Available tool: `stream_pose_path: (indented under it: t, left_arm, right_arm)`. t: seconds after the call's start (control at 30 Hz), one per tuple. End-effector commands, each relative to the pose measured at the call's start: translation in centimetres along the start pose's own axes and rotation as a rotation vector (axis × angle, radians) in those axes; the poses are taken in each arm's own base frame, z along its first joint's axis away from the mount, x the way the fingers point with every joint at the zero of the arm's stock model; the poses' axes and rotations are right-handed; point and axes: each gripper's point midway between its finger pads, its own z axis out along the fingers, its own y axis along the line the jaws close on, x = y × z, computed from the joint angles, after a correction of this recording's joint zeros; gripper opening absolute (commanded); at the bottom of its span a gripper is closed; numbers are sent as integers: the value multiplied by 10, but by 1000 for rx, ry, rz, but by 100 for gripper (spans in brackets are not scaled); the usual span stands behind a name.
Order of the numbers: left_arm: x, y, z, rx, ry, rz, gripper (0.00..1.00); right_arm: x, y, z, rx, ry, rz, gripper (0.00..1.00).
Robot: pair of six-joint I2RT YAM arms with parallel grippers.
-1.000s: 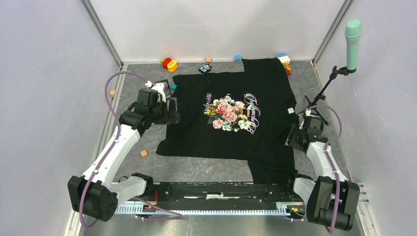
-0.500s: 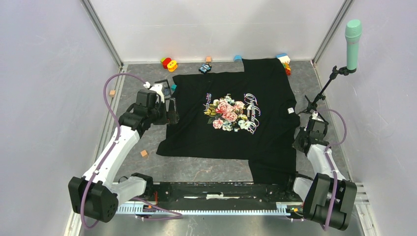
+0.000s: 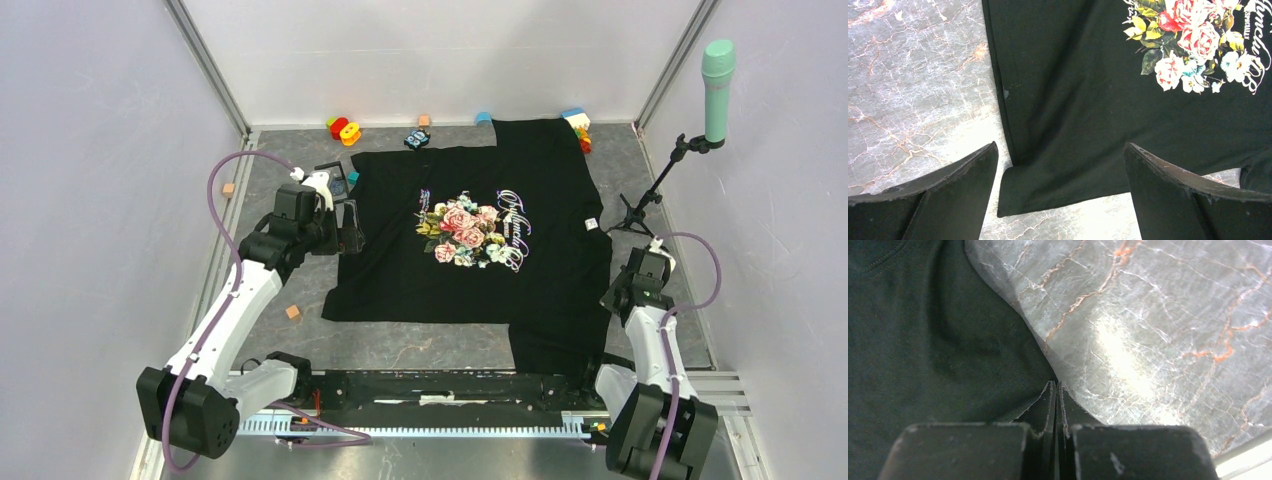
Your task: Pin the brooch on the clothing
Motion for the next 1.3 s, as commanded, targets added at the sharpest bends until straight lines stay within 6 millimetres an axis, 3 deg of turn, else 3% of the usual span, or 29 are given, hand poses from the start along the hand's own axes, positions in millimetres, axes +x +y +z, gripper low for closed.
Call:
stream_pose_path:
  t: [0.0,0.27,0.33,0.4,0.43,0.47,0.53,0.67,0.77,0.87,0.97,1.27]
  left_arm:
    - [-13,0,-4,10,-58,24,100]
    - [-13,0,-7,14,-70,21,100]
    - [-13,1,-7,9,-70,20,100]
    - [-13,4,-7,-1,-71,19,100]
    - [-14,4,-7,-1,-75,12,100]
    - [-15,4,-8,9,-80,6,100]
    - [-19,7,-8,13,-96,-10,100]
    - [-30,25,-3,-42,-110,-65,100]
    - [-59,20,-1,1,-136,-135,100]
    - [-92,20,4,-8,-189,-145,100]
    - [-109,39,35,-90,-173,-158,100]
    - [-122,91,118,-199,-121,-285,100]
  right_arm:
    - [-4,-12,-9,67,-35,82,0]
    - [-7,-18,-15,107,-58,129,0]
    - [-10,-19,-16,110,-63,129,7]
    - [-16,-18,-18,106,-81,124,39]
    - [-20,-17,-19,98,-94,117,64]
    - [-24,-16,-20,91,-109,109,76]
    - [-35,-11,-25,63,-152,90,85]
    - [-60,11,-39,-71,-245,31,89]
    - [-72,44,-50,-265,-301,-21,90]
    - [-73,65,-57,-386,-307,-83,87]
    - [-62,71,-60,-434,-253,-159,85]
    - [-46,91,-81,-594,-237,-320,87]
